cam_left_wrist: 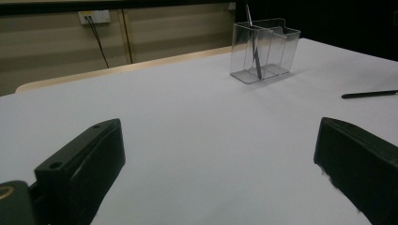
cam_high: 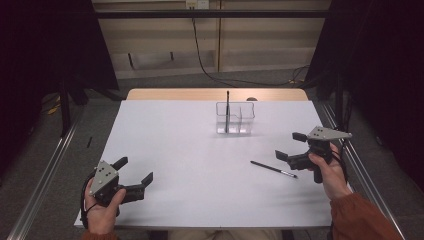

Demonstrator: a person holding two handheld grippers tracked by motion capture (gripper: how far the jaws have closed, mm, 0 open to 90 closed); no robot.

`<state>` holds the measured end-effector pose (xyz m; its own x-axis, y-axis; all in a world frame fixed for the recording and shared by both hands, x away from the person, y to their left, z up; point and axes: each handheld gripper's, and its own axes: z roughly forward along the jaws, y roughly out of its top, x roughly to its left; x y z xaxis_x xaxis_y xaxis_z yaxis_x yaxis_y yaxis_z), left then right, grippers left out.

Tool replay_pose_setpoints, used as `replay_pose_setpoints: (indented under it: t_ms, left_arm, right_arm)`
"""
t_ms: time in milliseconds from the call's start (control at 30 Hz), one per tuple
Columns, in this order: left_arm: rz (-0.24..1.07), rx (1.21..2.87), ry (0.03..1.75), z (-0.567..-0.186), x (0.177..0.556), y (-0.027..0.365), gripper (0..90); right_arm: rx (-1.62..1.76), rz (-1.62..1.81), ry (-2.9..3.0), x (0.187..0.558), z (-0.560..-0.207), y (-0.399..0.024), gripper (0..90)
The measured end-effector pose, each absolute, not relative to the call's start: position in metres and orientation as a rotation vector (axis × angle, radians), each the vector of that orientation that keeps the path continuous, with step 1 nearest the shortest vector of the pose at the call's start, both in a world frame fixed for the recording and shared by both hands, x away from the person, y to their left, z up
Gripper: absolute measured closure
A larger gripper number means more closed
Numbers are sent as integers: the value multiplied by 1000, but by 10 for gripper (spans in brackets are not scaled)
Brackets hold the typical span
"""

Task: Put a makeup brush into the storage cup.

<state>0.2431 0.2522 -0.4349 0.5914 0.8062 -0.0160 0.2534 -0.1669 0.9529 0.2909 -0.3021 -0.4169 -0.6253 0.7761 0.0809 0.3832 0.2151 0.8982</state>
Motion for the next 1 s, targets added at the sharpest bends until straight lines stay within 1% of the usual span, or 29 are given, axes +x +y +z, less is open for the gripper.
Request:
replay_pose_setpoints:
  t_ms: [67,267,500,667,733,900,1000]
  left_arm:
    - [623,1715,882,-435,243,252,22]
    - [622,1720,877,-435,243,251,22]
    - [615,1714,889,-436,244,252,24]
    - [616,1723,882,-436,244,252,24]
    - [604,1711,891,-436,245,252,24]
    - [602,1721,887,-437,245,251,24]
    - [603,1719,889,-437,245,251,24]
  right_arm:
    - [1068,1379,2135,294,-414,-300,29]
    - [1040,1315,2289,304,-406,-295,34]
    - [1014,1153,2466,315,-409,-292,50]
    - [971,1039,2540,320,-413,-288,86]
    - [971,1005,2560,323,-413,-286,117]
    - [957,904,2676,329,-415,-281,129]
    - [965,856,2728,331,-418,-280,164]
